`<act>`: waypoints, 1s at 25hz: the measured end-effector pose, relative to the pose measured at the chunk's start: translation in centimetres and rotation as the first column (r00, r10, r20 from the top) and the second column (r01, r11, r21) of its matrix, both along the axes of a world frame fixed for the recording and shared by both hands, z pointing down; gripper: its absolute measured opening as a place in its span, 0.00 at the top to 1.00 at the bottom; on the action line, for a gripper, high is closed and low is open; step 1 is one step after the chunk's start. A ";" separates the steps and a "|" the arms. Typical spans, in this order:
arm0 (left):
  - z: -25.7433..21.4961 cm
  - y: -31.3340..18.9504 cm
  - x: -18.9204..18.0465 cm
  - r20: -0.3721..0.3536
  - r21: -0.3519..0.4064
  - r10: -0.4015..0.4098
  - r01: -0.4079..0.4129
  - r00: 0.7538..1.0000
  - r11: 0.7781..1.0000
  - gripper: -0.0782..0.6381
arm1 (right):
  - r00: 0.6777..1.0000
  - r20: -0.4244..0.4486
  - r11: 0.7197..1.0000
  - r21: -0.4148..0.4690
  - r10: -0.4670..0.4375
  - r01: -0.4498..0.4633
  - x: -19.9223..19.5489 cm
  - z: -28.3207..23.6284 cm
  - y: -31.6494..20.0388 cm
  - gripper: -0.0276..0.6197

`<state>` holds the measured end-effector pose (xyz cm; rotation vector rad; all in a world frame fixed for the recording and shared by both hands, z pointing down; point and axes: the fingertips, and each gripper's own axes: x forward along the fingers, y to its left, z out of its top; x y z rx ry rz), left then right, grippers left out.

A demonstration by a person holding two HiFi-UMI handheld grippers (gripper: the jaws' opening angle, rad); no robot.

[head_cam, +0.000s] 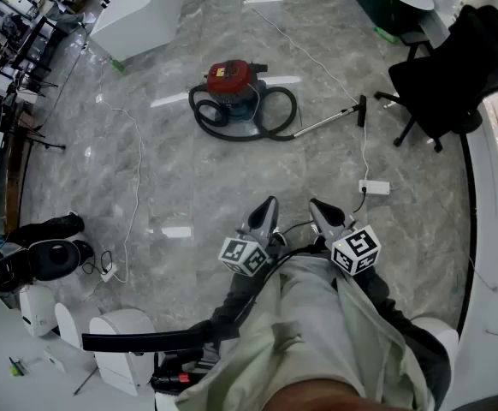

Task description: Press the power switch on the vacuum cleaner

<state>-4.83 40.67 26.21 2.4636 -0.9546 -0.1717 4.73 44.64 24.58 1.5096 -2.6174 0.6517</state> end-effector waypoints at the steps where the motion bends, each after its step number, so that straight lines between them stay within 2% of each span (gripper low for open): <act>1: 0.1 -0.1 -0.1 -0.001 0.001 -0.002 0.002 1.000 1.000 0.89 | 1.000 -0.001 1.000 0.002 0.001 -0.001 -0.1 0.1 -0.1 0.95; 16: 0.0 -0.9 0.0 -0.013 0.017 -0.002 0.002 1.000 1.000 0.89 | 0.998 -0.010 0.998 0.022 0.062 -0.061 1.4 -0.4 -0.2 0.95; 25: 0.1 -0.5 -2.3 -0.006 0.013 -0.050 0.050 0.999 0.999 0.89 | 0.999 0.000 0.999 0.003 0.049 -0.049 0.1 0.0 0.1 0.95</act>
